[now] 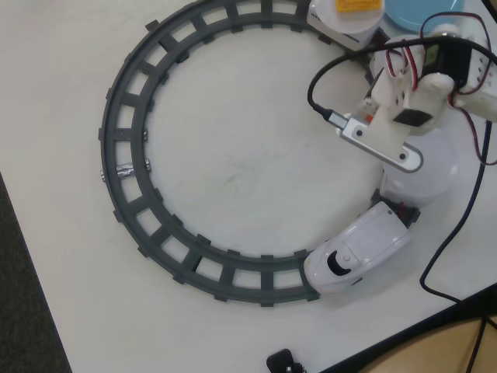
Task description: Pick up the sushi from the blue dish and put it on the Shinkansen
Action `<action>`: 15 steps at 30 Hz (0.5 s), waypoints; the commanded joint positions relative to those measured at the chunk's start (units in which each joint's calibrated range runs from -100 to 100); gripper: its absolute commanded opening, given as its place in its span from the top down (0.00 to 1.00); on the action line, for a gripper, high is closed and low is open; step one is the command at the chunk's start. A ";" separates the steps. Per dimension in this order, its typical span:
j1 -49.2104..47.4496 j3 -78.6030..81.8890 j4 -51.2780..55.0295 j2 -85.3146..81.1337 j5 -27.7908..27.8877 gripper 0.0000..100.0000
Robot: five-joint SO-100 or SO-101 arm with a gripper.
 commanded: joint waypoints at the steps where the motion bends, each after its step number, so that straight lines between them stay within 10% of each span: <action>1: -1.73 3.20 0.80 -8.62 1.89 0.98; 15: -15.02 28.69 0.71 -27.91 9.34 0.98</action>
